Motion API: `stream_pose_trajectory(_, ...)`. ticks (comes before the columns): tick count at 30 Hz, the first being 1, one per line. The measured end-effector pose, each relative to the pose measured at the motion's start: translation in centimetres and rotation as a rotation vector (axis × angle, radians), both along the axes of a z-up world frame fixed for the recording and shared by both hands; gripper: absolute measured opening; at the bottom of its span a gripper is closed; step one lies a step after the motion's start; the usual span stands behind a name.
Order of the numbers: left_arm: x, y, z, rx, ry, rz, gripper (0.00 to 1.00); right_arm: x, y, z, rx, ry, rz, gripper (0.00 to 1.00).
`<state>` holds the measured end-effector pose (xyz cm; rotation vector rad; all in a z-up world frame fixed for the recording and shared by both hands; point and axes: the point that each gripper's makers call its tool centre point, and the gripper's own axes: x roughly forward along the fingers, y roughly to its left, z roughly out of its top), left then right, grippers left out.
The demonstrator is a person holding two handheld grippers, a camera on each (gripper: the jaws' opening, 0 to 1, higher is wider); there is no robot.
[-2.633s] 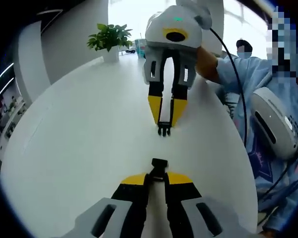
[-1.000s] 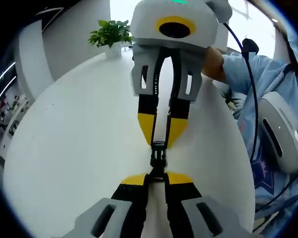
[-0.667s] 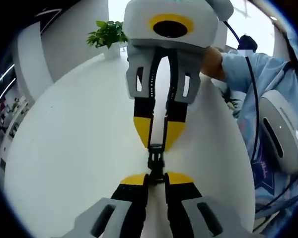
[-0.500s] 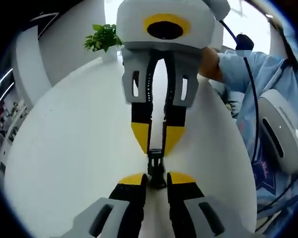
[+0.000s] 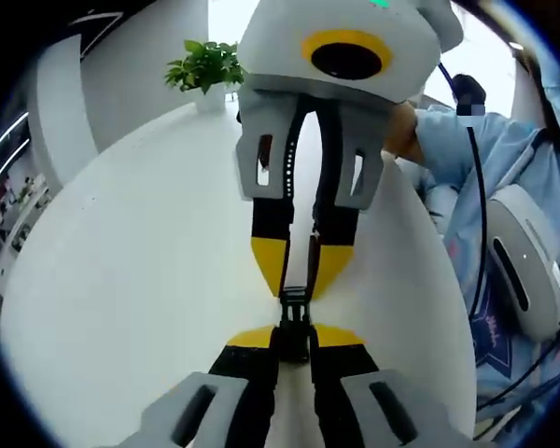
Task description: Snap the two parts of the plastic buckle together until the buckle closes and remains connected.
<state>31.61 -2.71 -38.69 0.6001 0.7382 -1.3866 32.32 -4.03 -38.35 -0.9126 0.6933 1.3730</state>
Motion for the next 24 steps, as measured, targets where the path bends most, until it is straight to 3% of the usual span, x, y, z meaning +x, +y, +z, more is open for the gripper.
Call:
stream_pose_trajectory(18,0.15,0.08,0.23,-0.003,0.003,0.002,0.12,0.19,-0.26,0.15,0.040,0.075,0.015,0.11)
stream_pose_trajectory(24,0.12,0.05,0.30,0.008,0.002,0.005,0.11,-0.04,-0.06,0.18,0.044,0.060,0.012,0.10)
